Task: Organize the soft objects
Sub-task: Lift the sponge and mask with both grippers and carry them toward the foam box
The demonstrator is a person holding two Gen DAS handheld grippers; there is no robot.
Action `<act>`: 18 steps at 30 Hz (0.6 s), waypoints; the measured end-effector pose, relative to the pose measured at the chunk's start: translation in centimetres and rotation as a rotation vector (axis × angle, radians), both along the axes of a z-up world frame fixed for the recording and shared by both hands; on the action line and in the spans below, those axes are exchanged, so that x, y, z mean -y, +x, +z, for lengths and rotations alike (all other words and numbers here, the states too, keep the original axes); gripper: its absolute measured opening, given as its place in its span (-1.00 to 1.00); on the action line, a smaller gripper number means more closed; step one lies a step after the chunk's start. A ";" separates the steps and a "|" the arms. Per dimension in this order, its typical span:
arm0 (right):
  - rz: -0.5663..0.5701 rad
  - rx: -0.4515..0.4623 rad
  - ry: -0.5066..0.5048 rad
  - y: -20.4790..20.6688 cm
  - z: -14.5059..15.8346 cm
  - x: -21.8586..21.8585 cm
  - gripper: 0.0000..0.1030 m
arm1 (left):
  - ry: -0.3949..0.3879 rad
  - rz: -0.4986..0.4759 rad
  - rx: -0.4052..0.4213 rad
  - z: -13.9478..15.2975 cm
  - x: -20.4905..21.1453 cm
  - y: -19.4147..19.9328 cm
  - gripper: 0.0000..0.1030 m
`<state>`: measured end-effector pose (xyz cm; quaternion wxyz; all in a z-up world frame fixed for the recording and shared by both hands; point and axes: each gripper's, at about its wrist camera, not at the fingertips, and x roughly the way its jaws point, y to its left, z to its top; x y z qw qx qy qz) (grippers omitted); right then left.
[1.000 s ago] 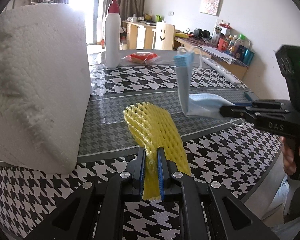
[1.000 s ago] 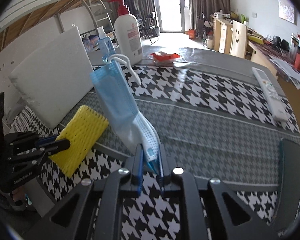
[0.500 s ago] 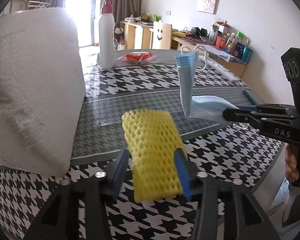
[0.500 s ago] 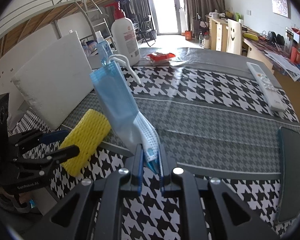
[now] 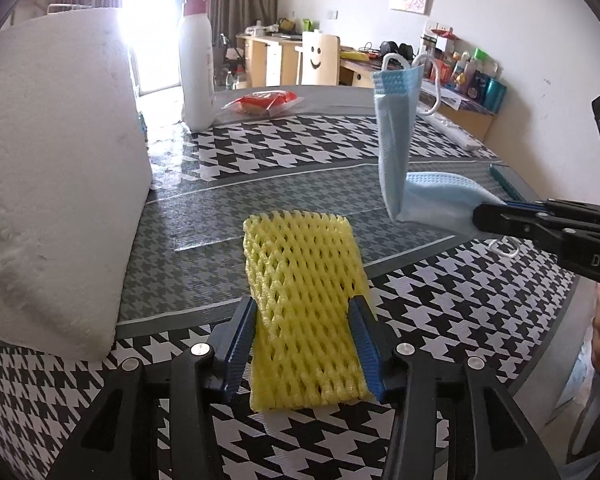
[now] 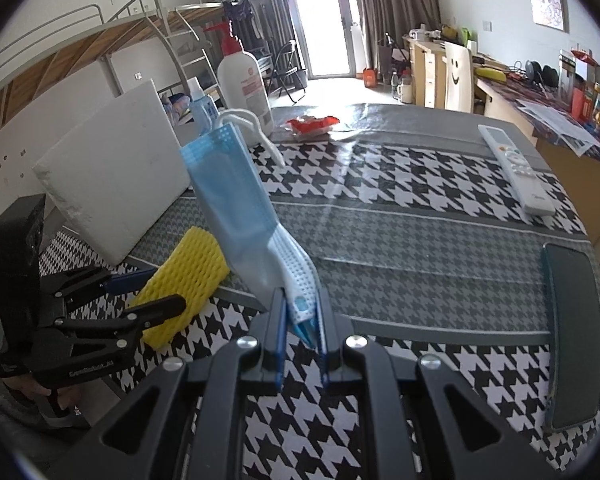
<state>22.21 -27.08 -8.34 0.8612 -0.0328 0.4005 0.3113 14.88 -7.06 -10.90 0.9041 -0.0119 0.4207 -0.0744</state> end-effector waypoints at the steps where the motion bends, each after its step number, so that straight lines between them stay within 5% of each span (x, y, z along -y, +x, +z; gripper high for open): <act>1: 0.000 0.002 0.001 -0.1 0.0 0.0 -0.69 | -0.003 -0.004 -0.002 0.0 0.0 0.0 -0.17; 9: 0.003 0.012 0.019 -0.4 0.4 0.0 -0.69 | -0.037 -0.011 -0.005 0.1 -0.3 -0.3 -0.48; 11: 0.001 0.013 0.024 -0.5 0.5 0.0 -0.69 | -0.039 -0.007 0.009 0.3 -0.5 -0.5 -0.80; 18: -0.002 0.025 0.044 -0.7 0.9 0.1 -0.69 | -0.032 -0.009 0.037 1.2 -0.6 -0.8 -0.83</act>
